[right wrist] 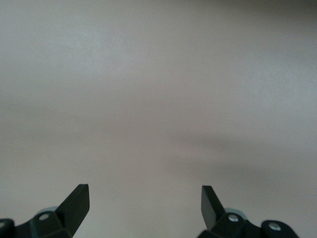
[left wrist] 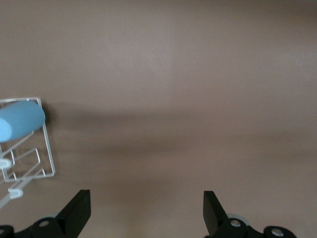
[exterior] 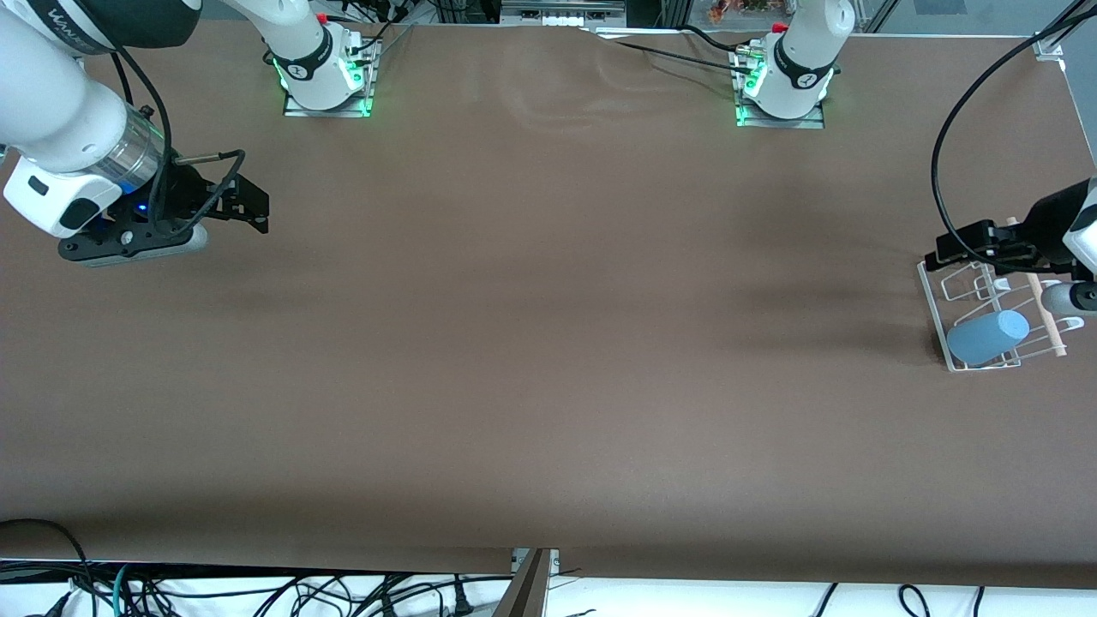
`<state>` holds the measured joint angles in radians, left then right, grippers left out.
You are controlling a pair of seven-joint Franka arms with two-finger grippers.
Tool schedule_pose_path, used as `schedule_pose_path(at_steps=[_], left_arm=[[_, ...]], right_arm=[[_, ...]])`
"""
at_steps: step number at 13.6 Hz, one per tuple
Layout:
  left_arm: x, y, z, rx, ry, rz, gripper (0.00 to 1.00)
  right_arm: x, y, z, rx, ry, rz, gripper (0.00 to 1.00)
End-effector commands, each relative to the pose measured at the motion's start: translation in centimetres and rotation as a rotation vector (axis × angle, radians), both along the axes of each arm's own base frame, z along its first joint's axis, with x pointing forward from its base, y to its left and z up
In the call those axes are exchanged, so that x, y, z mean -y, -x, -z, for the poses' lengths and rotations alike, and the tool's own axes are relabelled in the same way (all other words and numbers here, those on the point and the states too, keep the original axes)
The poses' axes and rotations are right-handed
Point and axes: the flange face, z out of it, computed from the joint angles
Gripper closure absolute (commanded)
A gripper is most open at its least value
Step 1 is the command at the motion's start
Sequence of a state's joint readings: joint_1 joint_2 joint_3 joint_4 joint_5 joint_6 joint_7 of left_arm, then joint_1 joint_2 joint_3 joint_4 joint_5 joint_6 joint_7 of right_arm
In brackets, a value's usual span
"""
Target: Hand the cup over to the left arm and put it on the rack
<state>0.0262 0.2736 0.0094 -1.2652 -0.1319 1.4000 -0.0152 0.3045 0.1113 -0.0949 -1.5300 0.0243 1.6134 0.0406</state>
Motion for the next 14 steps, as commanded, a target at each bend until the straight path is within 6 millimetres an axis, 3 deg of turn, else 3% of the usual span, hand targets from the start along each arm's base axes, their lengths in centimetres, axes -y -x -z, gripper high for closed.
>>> schedule_pose_path(at_steps=[1, 3, 5, 7, 9, 12, 14], left_arm=[[-1.2, 0.3, -0.5, -0.013, 0.008, -0.05, 0.0], [-0.8, 0.3, -1.5, 0.012, 0.004, -0.051, 0.0], [0.8, 0.4, -1.4, 0.006, -0.027, -0.025, 0.0], [1.3, 0.4, -1.5, 0.008, -0.031, -0.018, 0.0], [1.5, 0.3, -1.5, 0.01, -0.051, -0.008, 0.0], [4.5, 0.7, -1.5, 0.001, -0.12, 0.056, 0.0], [4.4, 0.7, -1.5, 0.0, -0.116, 0.056, 0.0]], right_arm=[[0.4, 0.0, -0.6, 0.002, -0.011, 0.019, 0.0], [0.4, -0.1, -0.7, 0.005, -0.014, 0.021, 0.0], [0.3, -0.1, -1.2, 0.015, -0.016, 0.022, 0.0], [0.3, -0.2, -1.1, 0.016, -0.016, 0.023, 0.0], [1.6, -0.5, -1.1, 0.016, -0.021, 0.041, 0.0], [3.2, -1.0, -0.8, 0.006, -0.06, 0.063, 0.0], [3.7, -1.0, -0.8, 0.002, -0.065, 0.068, 0.0]])
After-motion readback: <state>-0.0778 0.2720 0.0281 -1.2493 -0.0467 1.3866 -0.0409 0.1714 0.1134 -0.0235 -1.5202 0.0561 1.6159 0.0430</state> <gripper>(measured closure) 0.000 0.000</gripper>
